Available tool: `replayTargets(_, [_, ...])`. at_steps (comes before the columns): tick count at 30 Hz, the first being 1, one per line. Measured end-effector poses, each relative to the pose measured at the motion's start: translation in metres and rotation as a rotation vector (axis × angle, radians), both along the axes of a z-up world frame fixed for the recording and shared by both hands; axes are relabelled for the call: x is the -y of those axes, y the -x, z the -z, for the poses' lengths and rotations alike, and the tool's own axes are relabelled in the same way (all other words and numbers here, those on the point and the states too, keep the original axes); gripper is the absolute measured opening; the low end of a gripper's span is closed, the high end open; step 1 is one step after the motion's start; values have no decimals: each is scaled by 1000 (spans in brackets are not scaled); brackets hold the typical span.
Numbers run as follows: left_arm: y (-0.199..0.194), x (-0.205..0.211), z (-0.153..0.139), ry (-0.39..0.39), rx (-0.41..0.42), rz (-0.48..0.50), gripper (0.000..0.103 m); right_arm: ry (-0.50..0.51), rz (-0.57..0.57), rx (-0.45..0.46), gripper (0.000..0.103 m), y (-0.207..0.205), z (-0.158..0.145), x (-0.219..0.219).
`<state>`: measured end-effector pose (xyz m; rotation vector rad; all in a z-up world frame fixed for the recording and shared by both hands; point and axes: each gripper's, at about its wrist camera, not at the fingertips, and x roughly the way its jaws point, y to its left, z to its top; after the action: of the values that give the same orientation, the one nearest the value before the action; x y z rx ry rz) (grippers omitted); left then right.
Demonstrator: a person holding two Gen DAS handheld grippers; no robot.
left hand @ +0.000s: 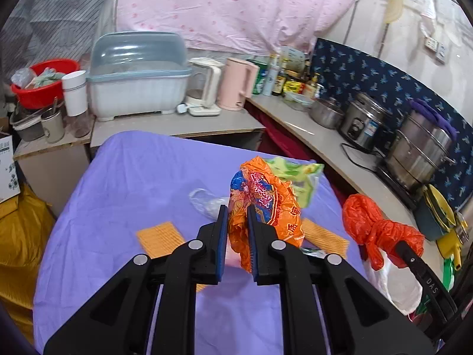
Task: Collect trash
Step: 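Carry the red bag and orange snack bag over the bin with both grippers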
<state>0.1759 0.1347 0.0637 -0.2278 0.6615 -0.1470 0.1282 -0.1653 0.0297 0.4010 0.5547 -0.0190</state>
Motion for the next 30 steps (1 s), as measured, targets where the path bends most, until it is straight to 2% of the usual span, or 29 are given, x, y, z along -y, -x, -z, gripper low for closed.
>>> replayTargets(17, [51,177,-8,-42,19,325,12,-26,233,13,21,100,5,125])
replayTargets(30, [81,294,8,-98,9,543,13,-80,412,0,21,155,34,212])
